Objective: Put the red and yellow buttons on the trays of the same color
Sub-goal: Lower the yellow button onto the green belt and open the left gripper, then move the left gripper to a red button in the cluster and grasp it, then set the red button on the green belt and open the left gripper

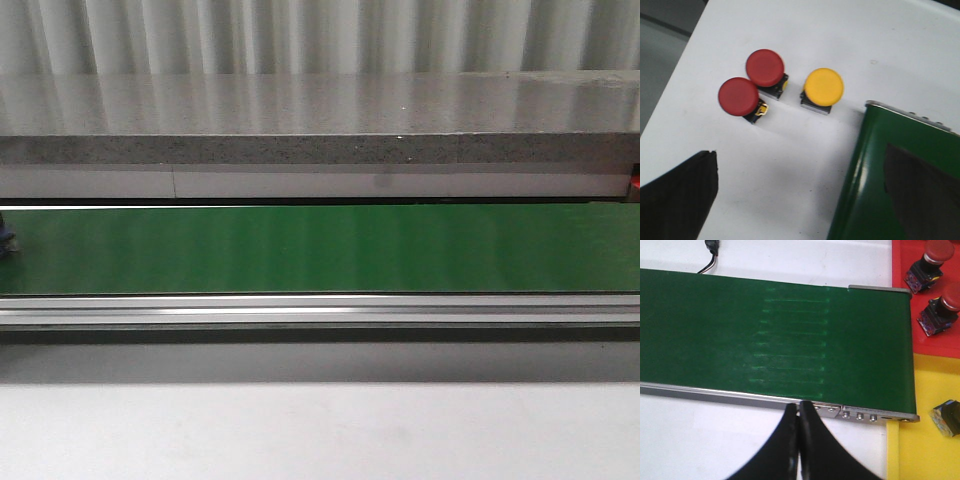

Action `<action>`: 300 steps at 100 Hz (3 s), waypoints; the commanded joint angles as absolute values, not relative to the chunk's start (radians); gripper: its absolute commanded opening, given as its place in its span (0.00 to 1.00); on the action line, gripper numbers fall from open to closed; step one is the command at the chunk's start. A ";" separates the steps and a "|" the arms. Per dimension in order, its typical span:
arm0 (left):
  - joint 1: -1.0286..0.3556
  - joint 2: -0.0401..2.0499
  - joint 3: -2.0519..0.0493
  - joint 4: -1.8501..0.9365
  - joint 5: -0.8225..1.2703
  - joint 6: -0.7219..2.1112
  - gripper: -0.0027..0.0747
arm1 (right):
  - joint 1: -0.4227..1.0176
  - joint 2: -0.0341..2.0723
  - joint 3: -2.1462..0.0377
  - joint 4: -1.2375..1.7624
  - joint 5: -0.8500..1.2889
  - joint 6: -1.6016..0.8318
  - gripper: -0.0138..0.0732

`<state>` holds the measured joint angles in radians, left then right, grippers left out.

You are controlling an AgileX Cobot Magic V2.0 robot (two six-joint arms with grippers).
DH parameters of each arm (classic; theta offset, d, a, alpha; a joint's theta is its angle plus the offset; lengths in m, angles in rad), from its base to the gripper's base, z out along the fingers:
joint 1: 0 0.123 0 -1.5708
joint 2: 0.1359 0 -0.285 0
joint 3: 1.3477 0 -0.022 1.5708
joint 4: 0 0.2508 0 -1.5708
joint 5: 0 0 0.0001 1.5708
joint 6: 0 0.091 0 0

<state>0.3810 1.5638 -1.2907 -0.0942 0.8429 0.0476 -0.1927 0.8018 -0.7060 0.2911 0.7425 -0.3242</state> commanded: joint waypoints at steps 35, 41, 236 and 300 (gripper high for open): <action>0.462 1.704 -1.348 -0.019 0.698 0.046 0.85 | -0.194 0.794 -0.731 0.312 0.695 -0.325 0.08; 0.462 1.727 -1.364 -0.019 0.698 0.046 0.85 | -0.194 0.794 -0.731 0.312 0.695 -0.325 0.08; 0.459 1.730 -1.560 -0.055 0.897 0.086 0.01 | -0.194 0.794 -0.731 0.312 0.695 -0.325 0.08; 0.147 1.616 -1.509 -0.067 0.959 0.114 0.01 | -0.194 0.794 -0.731 0.312 0.695 -0.325 0.08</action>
